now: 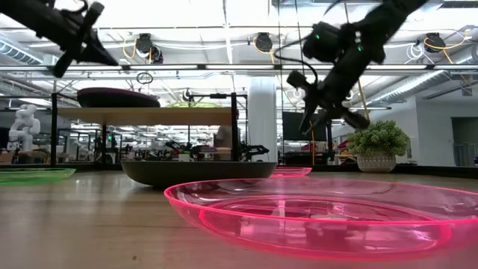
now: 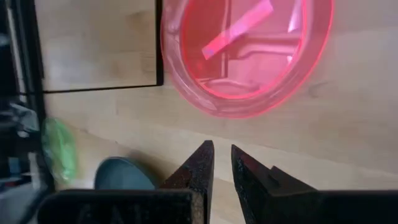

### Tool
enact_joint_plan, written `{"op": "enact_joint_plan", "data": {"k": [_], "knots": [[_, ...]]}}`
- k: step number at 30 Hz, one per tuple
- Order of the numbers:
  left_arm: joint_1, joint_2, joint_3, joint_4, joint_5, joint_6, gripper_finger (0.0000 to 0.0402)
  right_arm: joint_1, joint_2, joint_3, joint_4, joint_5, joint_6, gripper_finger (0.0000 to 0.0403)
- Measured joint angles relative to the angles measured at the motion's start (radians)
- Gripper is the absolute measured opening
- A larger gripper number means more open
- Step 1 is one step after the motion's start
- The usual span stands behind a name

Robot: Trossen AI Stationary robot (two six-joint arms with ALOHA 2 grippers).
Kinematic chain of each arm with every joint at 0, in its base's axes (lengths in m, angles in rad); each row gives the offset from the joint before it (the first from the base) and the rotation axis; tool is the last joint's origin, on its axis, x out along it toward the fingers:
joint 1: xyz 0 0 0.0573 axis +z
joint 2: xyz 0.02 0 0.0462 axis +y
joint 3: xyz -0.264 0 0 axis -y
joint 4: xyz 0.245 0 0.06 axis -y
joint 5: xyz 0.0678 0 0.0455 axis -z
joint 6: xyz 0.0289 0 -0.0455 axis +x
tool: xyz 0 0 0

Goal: Place and stack plates onto a shelf
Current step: Stack the top pink plate on the green plate

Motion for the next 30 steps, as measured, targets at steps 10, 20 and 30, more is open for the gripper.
{"op": "enact_joint_plan", "data": {"k": [10, 20, 30], "knots": [[-0.198, 0.000, 0.040, -0.003, 0.103, -0.012, 0.0001, -0.008, 0.000, -0.148, 0.176, 0.106, 0.092, 0.0095], [-0.362, 0.013, 0.041, -0.002, 0.100, -0.072, 0.0017, -0.008, 0.000, -0.180, 0.176, 0.183, 0.128, 0.0105], [-0.452, 0.058, 0.041, -0.003, 0.068, 0.056, 0.0027, -0.006, 0.023, -0.180, 0.185, 0.207, 0.158, 0.0105]]}}
